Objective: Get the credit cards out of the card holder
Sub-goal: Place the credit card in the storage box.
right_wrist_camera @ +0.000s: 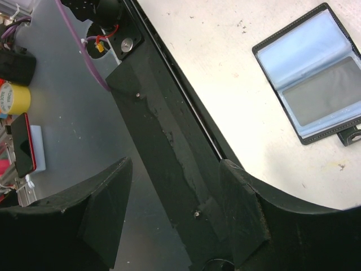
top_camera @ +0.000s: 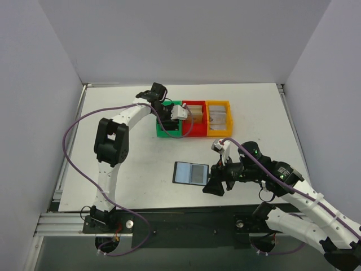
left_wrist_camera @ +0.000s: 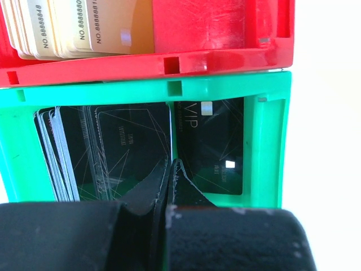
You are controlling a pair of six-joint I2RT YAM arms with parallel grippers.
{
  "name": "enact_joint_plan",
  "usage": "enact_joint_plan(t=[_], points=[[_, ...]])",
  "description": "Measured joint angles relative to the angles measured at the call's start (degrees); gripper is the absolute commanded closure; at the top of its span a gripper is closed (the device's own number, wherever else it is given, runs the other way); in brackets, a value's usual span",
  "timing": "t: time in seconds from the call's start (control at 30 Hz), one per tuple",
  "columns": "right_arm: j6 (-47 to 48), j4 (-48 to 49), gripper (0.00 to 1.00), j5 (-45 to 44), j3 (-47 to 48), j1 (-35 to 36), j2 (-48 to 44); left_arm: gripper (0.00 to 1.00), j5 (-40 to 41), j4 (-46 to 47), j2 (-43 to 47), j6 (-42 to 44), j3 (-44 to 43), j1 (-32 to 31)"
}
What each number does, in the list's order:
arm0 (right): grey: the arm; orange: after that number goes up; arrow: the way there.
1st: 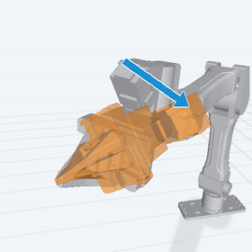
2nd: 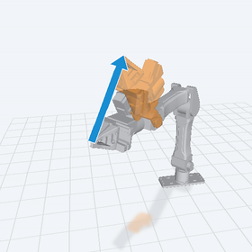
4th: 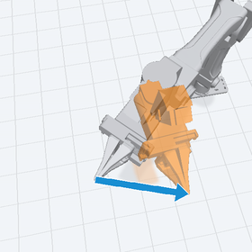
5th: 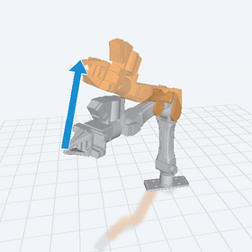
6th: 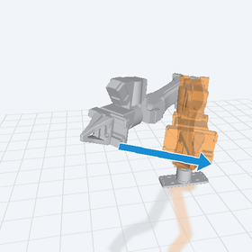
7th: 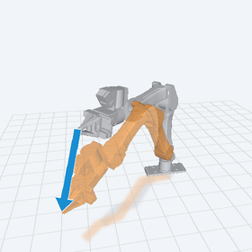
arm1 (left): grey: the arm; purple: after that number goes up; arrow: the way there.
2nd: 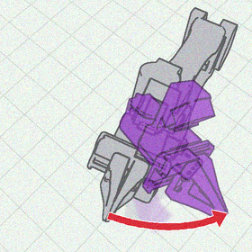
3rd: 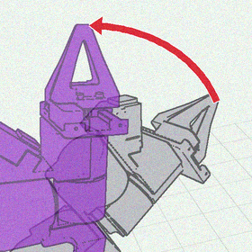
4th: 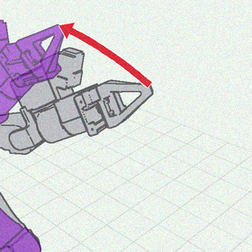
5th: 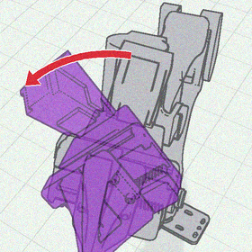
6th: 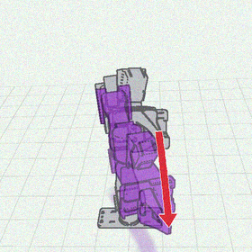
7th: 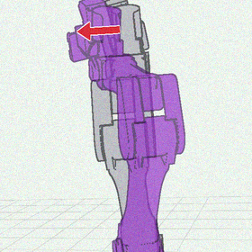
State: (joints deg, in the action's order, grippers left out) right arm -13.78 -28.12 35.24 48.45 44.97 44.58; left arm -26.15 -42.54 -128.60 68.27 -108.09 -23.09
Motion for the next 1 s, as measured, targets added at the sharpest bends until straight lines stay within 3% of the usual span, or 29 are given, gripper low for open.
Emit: enact_joint_plan(t=[0.93,1.0], points=[[0.4,0.0,0.42,0.0,0.0,-0.2,0.3,1.0,2.0,0.9,-1.9,-3.7,-3.3,-0.4],[0.4,0.0,0.42,0.0,0.0,-0.3,0.3,0.93,2.6,1.4,-1.9,-4.2,-3.3,-0.5]])
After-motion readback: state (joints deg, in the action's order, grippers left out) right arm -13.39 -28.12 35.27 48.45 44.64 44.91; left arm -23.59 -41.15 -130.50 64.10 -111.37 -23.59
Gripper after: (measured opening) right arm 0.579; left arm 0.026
